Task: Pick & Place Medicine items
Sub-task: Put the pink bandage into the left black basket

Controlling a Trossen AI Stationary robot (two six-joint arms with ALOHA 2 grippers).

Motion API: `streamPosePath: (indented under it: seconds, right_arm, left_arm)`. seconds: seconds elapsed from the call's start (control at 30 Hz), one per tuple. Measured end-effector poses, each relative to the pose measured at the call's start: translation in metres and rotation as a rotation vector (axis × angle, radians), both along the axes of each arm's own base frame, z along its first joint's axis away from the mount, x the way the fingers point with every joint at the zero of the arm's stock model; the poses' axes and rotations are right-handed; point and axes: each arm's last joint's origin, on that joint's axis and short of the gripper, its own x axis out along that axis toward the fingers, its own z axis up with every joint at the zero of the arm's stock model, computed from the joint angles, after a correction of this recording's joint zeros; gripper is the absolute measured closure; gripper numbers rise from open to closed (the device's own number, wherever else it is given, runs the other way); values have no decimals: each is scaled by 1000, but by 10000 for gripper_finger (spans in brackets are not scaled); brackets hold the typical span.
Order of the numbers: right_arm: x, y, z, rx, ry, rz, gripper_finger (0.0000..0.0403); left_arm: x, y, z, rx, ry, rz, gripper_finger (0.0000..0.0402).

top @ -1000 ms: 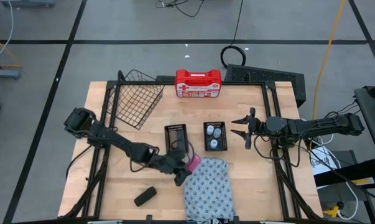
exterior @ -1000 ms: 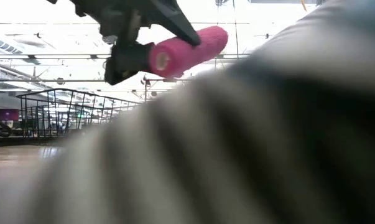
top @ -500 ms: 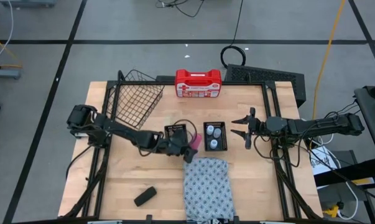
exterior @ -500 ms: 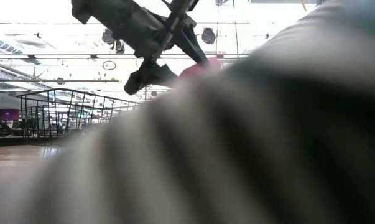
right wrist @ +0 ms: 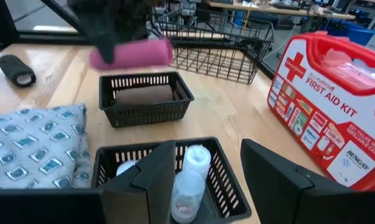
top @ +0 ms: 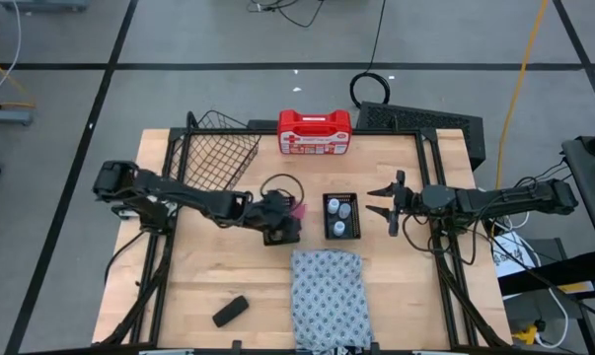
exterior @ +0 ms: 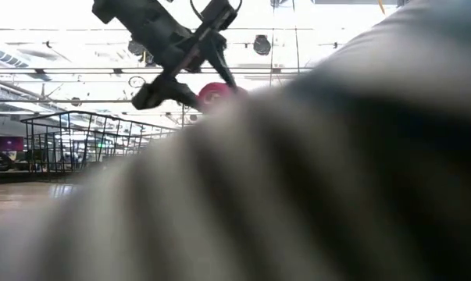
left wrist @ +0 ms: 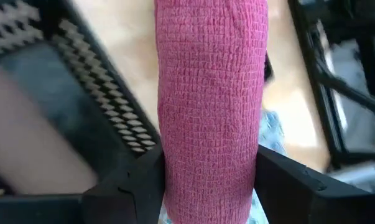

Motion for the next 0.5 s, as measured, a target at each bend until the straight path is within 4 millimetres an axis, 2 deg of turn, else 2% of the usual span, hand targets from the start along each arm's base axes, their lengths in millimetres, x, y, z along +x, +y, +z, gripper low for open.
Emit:
streamPosePath:
  seconds: [0.13, 0.23, 0.37, 0.5]
  right_arm:
    - [1, 0, -1, -2, 6, 0, 232]
    - [2, 0, -1, -2, 10, 0, 232]
    - [3, 0, -2, -4, 13, 1, 232]
    - [3, 0, -2, -4, 15, 1, 232]
  left_arm:
    - [-20, -2, 8, 38, 85, 127, 179]
    - [-30, -4, 7, 75, 146, 209, 179]
    - [-31, -7, 3, 178, 152, 246, 179]
    - [-29, -10, 2, 184, 142, 238, 179]
